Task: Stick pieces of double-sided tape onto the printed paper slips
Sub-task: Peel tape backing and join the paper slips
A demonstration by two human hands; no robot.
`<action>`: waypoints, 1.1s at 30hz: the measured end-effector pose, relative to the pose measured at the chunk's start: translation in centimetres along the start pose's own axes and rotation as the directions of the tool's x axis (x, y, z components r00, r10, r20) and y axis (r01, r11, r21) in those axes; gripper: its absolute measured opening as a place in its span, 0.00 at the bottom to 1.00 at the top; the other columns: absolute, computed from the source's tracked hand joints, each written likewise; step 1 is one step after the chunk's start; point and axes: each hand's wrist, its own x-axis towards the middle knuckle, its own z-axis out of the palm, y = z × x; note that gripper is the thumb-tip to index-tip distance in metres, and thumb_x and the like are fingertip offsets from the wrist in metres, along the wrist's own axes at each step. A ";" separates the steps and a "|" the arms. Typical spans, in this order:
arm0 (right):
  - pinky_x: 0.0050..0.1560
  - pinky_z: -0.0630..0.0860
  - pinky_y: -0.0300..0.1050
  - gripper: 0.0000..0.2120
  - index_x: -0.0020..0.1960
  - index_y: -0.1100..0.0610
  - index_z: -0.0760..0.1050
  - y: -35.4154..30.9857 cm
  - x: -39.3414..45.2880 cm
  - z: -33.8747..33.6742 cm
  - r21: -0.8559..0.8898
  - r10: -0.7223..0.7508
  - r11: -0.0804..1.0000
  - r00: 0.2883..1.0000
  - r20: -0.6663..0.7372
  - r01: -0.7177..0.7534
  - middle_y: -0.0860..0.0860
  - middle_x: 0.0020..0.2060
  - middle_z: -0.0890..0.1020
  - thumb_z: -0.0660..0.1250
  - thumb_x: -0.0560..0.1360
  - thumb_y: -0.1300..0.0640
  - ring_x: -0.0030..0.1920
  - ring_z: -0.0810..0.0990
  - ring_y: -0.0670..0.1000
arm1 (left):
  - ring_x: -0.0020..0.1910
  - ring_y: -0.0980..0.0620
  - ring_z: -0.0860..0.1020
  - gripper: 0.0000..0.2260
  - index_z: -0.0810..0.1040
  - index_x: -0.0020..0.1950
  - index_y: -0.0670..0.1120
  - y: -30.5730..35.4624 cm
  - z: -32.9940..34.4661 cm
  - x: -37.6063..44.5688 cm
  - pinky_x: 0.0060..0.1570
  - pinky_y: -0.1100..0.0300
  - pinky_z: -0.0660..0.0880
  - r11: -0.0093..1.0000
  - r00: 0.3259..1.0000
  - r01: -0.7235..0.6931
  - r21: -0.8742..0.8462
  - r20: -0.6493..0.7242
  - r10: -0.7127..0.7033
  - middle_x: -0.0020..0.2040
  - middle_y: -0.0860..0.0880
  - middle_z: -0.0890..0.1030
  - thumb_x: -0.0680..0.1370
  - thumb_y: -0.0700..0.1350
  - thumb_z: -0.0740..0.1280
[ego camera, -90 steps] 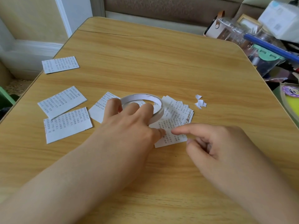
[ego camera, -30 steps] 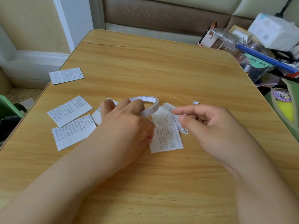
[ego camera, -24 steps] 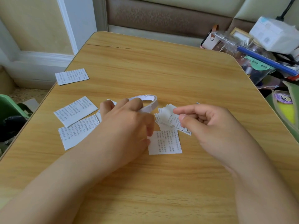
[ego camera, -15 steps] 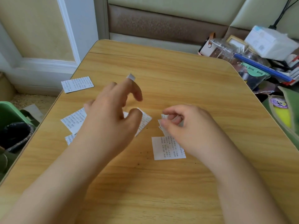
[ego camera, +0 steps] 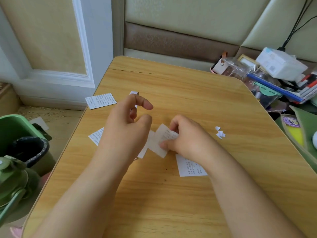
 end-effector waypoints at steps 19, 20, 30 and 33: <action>0.32 0.74 0.40 0.09 0.43 0.59 0.79 2.7 1.0 -1.0 0.543 0.084 0.840 0.984 -0.155 0.014 0.48 0.26 0.82 0.70 0.75 0.53 0.25 0.77 0.42 | 0.31 0.55 0.64 0.09 0.77 0.41 0.55 0.2 0.7 -0.1 0.51 0.40 0.73 0.977 0.992 -0.051 0.205 -0.106 0.074 0.34 0.54 0.62 0.72 0.41 0.63; 0.36 0.77 0.44 0.08 0.42 0.58 0.79 2.3 1.5 -0.8 0.545 0.069 0.839 0.988 -0.135 0.015 0.48 0.27 0.83 0.70 0.75 0.53 0.27 0.78 0.43 | 0.31 0.53 0.64 0.09 0.77 0.41 0.56 0.1 0.7 0.1 0.41 0.46 0.76 0.981 0.990 -0.050 0.189 -0.118 0.073 0.33 0.53 0.61 0.72 0.41 0.63; 0.44 0.67 0.36 0.15 0.57 0.50 0.78 1.6 0.9 -2.0 0.072 -0.038 0.995 0.948 -0.317 0.064 0.43 0.48 0.79 0.71 0.73 0.47 0.45 0.74 0.42 | 0.25 0.56 0.62 0.10 0.78 0.42 0.55 -0.5 0.1 0.5 0.24 0.67 0.58 0.986 0.991 -0.064 0.154 -0.104 0.081 0.34 0.53 0.61 0.73 0.41 0.63; 0.40 0.67 0.34 0.11 0.53 0.48 0.78 4.4 -1.5 -3.3 -0.050 -0.023 0.999 0.961 -0.275 0.010 0.38 0.41 0.73 0.72 0.72 0.48 0.47 0.74 0.41 | 0.25 0.57 0.62 0.10 0.78 0.42 0.55 -0.4 0.3 0.3 0.21 0.70 0.59 0.985 0.994 -0.079 0.155 -0.065 0.090 0.34 0.53 0.61 0.74 0.40 0.63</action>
